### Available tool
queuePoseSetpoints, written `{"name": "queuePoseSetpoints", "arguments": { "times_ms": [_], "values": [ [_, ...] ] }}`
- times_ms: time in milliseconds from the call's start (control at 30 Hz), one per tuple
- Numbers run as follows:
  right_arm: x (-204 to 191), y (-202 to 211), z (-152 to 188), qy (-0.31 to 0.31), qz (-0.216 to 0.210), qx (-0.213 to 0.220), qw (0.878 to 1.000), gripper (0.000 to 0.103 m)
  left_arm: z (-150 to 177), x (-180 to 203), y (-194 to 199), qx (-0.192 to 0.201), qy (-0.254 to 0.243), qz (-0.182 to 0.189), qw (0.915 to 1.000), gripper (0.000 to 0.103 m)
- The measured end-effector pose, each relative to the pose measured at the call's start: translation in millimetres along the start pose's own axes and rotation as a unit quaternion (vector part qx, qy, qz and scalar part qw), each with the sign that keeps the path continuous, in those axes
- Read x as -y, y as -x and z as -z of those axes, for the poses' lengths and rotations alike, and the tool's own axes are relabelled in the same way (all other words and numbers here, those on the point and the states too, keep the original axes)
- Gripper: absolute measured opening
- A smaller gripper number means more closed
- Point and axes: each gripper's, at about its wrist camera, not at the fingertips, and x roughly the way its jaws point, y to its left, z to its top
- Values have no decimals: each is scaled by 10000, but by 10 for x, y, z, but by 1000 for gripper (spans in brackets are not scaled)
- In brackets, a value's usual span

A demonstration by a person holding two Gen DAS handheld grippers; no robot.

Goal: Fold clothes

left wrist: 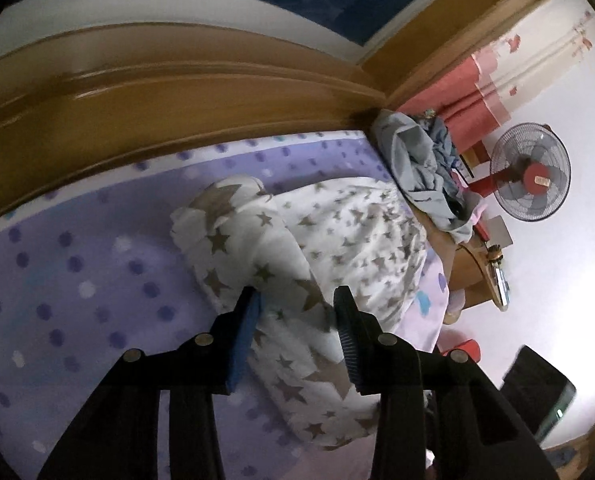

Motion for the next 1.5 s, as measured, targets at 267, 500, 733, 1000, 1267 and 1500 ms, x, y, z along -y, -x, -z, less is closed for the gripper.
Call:
{"name": "queuePoseSetpoints", "arguments": {
  "times_ms": [267, 500, 733, 1000, 1267, 1500],
  "values": [
    [644, -40, -134, -664, 283, -39, 9974, 11, -149, 424, -350, -46, -401, -246, 9989, 39],
    [965, -125, -189, -655, 245, -333, 9970, 11, -259, 509, -778, -247, -642, -763, 9947, 39],
    [655, 172, -379, 871, 559, -92, 9946, 13, -248, 623, -732, -160, -580, -1015, 9930, 39],
    [375, -267, -351, 1708, 315, -443, 9838, 18, -421, 439, -955, -138, -315, -1095, 9934, 39],
    [419, -284, -86, 1805, 838, -721, 9773, 18, -676, 219, -1138, 15, -376, -1343, 9902, 26],
    [405, -262, -50, 1760, 1059, -730, 9760, 19, -775, 30, -918, 61, -332, -1420, 9893, 26]
  ]
}}
